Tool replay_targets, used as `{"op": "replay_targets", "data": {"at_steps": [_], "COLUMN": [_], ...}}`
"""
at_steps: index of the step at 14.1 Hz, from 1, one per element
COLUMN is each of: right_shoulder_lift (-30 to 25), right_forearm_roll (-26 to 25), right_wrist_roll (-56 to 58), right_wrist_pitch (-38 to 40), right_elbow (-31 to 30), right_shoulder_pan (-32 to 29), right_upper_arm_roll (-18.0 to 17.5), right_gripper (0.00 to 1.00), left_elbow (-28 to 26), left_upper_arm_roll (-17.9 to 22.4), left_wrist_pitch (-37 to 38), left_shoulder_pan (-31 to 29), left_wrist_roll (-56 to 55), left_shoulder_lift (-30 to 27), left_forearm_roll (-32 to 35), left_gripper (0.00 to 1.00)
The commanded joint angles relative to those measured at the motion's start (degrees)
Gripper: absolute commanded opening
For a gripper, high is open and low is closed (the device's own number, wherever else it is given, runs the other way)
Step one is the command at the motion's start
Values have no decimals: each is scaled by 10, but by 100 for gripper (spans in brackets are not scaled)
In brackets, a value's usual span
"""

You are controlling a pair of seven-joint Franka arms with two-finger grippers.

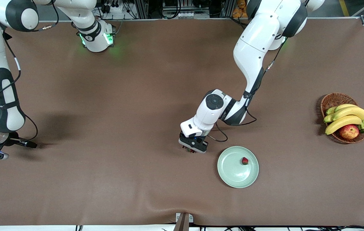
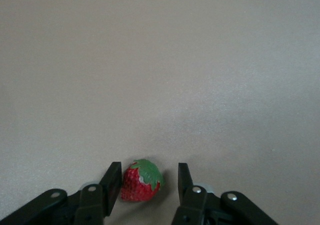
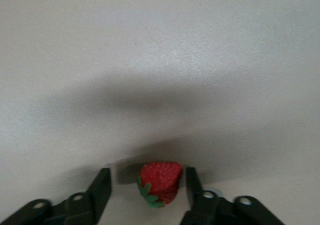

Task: Collect all strawberries into plate
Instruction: 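Drop the strawberry into the plate while the right gripper carries the last one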

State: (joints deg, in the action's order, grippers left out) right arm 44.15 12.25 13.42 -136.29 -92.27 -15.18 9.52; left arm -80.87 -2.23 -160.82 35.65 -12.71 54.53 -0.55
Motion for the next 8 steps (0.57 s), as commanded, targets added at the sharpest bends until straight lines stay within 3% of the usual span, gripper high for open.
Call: {"op": "replay_targets", "data": {"at_steps": [1, 2, 3, 5, 8], "right_shoulder_lift": [0, -2, -4, -10, -35], "right_forearm_roll": [15, 15, 15, 12, 9], "right_wrist_roll": [9, 10, 11, 13, 25], "right_wrist_pitch": [-4, -1, 0, 3, 27], "right_elbow": [2, 5, 8, 13, 15], "right_shoulder_pan": [0, 5, 8, 20, 56], "right_upper_arm_roll": [-5, -5, -5, -6, -6], "right_gripper": [1, 0, 0, 0, 1], "left_elbow": [3, 2, 2, -2, -1], "left_upper_arm_roll": [2, 2, 3, 3, 3], "left_wrist_pitch": [-15, -15, -15, -15, -6], "left_shoulder_pan": [-1, -1, -1, -1, -3], "left_wrist_roll": [0, 0, 0, -1, -4], "left_shoulder_lift": [7, 7, 7, 7, -5], "left_forearm_roll": [14, 14, 14, 15, 15], "left_gripper": [44, 42, 33, 9, 5]}}
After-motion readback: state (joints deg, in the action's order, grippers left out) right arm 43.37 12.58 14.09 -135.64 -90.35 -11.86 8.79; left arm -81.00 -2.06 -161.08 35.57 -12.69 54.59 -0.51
